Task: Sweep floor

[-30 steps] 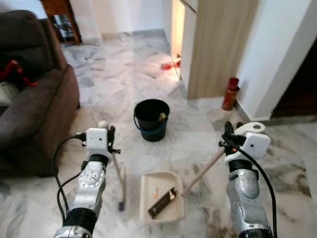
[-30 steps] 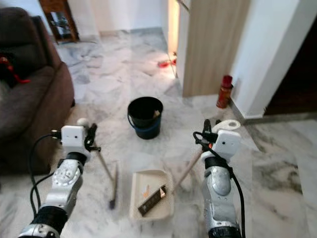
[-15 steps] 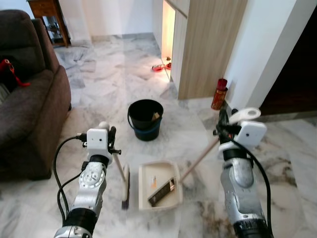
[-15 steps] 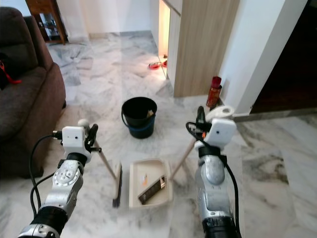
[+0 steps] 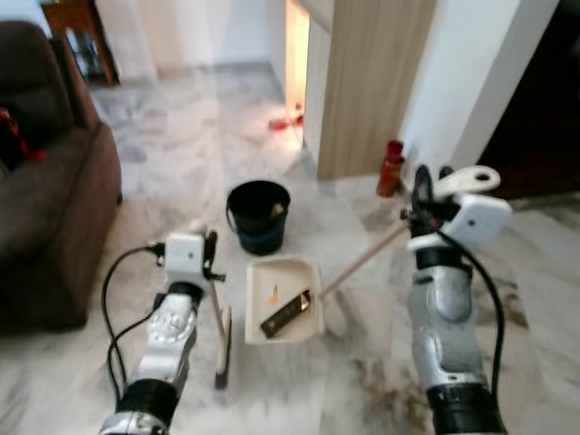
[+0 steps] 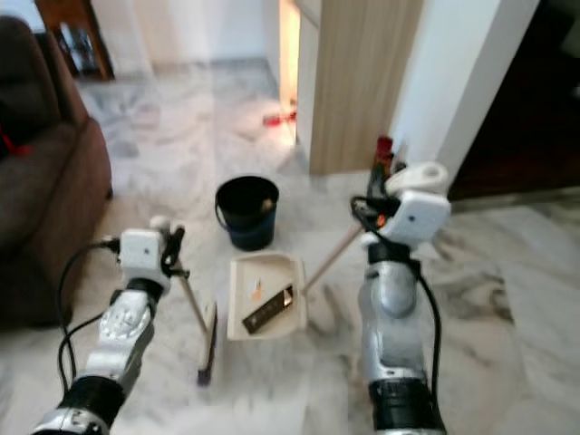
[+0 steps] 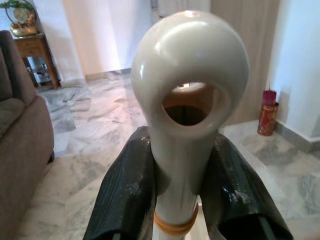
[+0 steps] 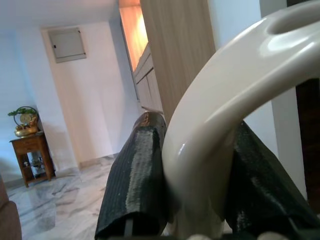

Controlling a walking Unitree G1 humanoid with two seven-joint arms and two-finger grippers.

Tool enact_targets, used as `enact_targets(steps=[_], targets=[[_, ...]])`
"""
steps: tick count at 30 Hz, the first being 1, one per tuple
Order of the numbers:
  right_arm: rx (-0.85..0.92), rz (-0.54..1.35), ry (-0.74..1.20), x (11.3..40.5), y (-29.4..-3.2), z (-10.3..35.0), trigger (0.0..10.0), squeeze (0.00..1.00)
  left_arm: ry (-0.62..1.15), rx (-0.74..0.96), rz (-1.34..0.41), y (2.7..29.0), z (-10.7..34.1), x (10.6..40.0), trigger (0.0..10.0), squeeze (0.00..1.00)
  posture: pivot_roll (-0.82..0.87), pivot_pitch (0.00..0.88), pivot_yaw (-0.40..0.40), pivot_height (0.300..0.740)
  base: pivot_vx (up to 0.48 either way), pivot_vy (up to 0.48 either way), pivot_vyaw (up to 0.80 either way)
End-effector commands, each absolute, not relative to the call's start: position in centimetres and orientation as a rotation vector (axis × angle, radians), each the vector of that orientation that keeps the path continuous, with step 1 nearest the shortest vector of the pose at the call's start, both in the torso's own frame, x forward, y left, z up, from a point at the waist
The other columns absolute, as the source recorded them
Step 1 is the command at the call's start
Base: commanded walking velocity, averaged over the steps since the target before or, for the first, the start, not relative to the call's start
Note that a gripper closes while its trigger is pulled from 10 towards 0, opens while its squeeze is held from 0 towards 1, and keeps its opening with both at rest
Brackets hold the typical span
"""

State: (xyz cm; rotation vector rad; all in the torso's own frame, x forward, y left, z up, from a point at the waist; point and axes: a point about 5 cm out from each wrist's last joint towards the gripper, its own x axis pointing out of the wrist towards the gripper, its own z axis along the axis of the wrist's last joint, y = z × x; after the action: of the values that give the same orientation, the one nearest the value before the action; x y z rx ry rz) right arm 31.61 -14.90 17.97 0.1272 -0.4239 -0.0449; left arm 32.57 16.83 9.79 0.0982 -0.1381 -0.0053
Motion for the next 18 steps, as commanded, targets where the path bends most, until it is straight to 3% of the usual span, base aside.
enact_targets(steps=[1, 5, 12, 18], targets=[[0.120, -0.049, -0.488, 31.39, -15.17, 19.49, 10.0, 0.00, -0.197, 0.114, -0.005, 16.74, 11.02, 32.88, 10.0, 0.00, -0.05, 0.000, 0.031, 0.740, 0.319, 0.000, 0.44], [0.122, -0.045, -0.482, 31.44, -15.13, 19.44, 10.0, 0.00, -0.198, 0.112, -0.002, 16.72, 11.03, 32.89, 10.0, 0.00, -0.04, 0.000, 0.029, 0.740, 0.333, 0.000, 0.47], [0.125, -0.024, -0.473, 31.50, -14.77, 19.48, 10.0, 0.00, -0.200, 0.111, 0.006, 16.82, 11.08, 32.91, 10.0, 0.00, -0.04, 0.000, 0.027, 0.740, 0.335, 0.000, 0.00], [0.121, -0.014, -0.470, 31.48, -14.66, 19.47, 10.0, 0.00, -0.201, 0.112, 0.010, 16.88, 11.08, 32.88, 10.0, 0.00, -0.04, 0.000, 0.027, 0.740, 0.344, 0.000, 0.51]])
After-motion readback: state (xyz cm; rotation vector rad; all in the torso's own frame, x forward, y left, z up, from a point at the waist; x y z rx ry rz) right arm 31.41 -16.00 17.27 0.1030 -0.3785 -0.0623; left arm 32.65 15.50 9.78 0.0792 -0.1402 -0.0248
